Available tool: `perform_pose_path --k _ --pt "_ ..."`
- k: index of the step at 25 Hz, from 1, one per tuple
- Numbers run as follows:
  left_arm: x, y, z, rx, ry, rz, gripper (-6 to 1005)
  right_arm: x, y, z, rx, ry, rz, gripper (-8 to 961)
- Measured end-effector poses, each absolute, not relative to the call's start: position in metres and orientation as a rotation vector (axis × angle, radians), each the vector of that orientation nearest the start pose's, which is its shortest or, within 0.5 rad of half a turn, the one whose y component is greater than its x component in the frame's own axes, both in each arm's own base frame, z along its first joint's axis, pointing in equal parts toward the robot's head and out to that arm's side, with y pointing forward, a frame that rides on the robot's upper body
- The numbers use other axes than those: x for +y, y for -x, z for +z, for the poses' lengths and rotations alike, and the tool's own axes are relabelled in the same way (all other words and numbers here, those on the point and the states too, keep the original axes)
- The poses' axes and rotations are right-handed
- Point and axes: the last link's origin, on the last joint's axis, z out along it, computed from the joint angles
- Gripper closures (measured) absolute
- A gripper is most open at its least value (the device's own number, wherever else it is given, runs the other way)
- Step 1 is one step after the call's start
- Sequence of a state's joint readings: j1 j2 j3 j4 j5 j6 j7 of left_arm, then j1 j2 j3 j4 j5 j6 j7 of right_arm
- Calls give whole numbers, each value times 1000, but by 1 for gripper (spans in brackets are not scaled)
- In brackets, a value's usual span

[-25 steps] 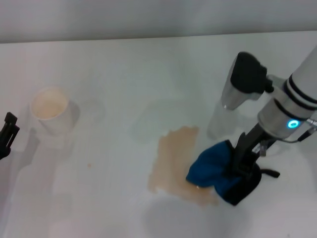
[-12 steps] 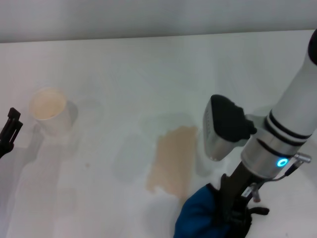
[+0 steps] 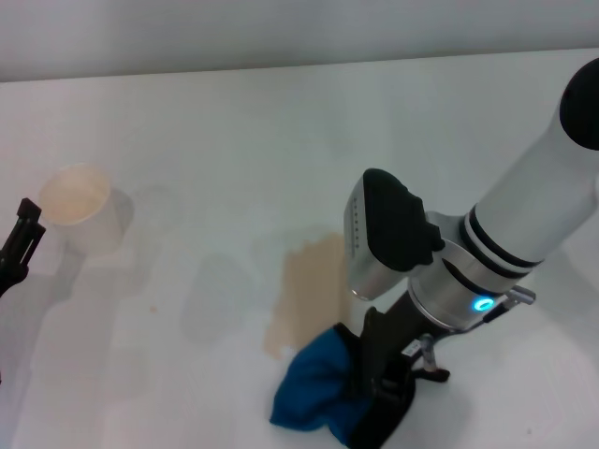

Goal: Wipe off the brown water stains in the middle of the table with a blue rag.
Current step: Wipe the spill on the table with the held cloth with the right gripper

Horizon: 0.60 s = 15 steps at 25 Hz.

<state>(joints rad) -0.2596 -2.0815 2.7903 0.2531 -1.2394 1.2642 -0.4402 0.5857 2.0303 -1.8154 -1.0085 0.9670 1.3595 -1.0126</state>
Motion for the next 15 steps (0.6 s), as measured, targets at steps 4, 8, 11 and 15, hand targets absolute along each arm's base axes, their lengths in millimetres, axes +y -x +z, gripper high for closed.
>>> perform_pose_path --k 4,8,11,15 --pt "256 346 -48 -935 1545 -928 112 301 -209 -96 473 3113 -529 903" --pt "256 346 -47 -934 1546 -928 112 309 -206 -96 453 3080 -498 899" --pt "256 347 -47 -933 1546 -927 112 315 -205 -96 438 3052 -472 896" --pt "257 347 -47 -932 1546 -926 111 323 -203 -94 416 3005 -442 892"
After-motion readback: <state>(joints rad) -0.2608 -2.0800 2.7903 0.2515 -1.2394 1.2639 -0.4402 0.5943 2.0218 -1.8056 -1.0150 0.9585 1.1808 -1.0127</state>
